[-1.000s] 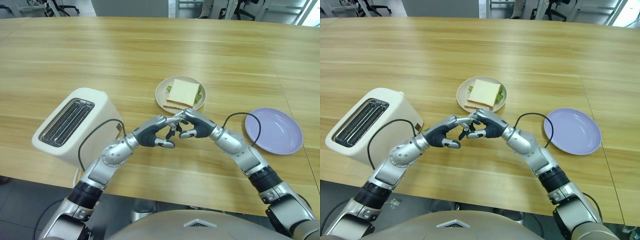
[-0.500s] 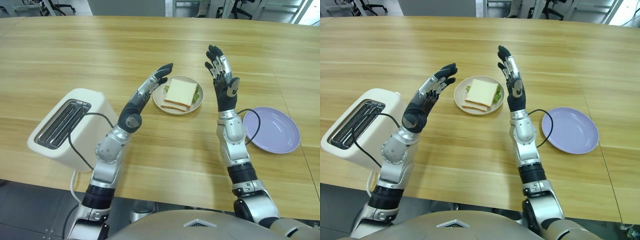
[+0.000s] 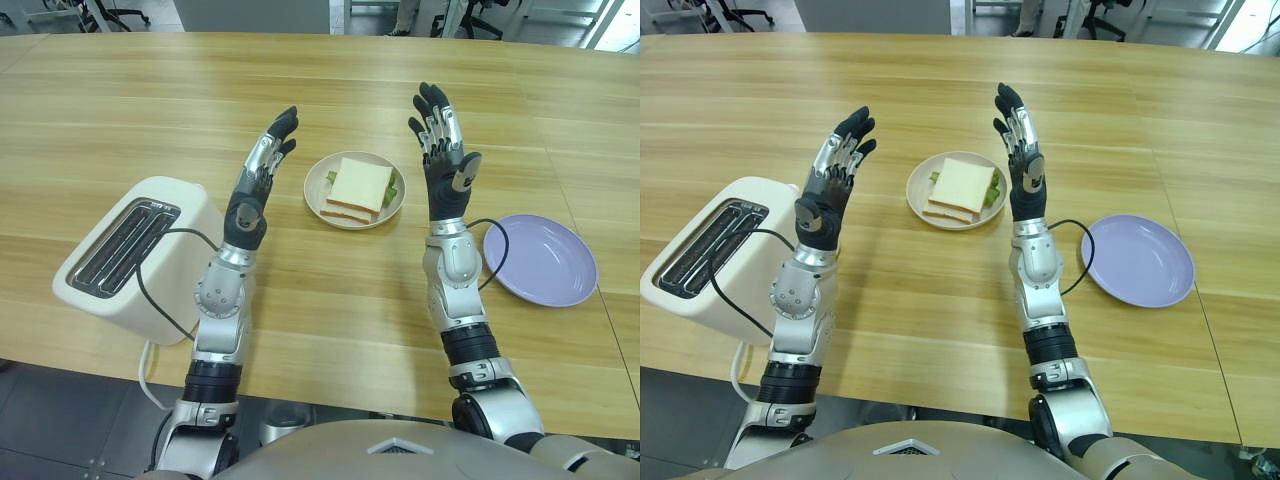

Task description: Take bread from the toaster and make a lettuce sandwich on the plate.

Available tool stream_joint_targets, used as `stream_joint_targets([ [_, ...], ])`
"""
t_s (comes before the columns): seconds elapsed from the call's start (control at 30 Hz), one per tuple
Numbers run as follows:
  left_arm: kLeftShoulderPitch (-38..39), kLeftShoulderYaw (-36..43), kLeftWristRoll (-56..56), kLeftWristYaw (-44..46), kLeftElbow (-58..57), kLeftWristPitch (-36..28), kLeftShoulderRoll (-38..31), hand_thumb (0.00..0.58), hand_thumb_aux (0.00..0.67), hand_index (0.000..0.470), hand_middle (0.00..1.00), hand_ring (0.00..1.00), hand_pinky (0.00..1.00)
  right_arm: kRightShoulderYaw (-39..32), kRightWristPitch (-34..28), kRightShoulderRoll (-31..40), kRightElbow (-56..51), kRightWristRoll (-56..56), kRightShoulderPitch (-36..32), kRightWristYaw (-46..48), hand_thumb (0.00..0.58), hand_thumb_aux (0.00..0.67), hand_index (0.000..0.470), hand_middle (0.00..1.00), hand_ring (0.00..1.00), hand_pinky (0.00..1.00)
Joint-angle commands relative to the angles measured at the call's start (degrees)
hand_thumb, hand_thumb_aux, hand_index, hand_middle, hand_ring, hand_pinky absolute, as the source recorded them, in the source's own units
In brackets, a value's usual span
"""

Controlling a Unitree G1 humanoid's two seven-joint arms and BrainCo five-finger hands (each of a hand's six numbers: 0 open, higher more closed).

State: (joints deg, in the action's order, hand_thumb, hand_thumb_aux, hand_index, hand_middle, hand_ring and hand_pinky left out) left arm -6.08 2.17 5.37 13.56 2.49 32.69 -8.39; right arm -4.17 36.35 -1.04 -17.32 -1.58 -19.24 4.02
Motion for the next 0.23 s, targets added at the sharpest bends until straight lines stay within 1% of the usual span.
stream_joint_targets([
  [0.03, -0.2, -1.0, 0.3, -1.4, -1.0, -1.7, 1.2, 0.0, 0.0, 0.0, 0.0, 0.0, 0.0, 0.5, 1.0, -0.4, -1.9, 1.4, 0.5, -0.9, 0.0, 0.0, 0.0, 0.0, 0.0, 0.0],
  [0.23, -0.7, -3.3, 0.7, -3.9, -1.8, -3.9, 2.7, 0.0, 0.0, 0.0, 0.0, 0.0, 0.0, 1.4, 1.9, -0.5, -4.0, 3.3, 0.0, -3.0, 0.0, 0.0, 0.0, 0.0, 0.0, 0.0],
])
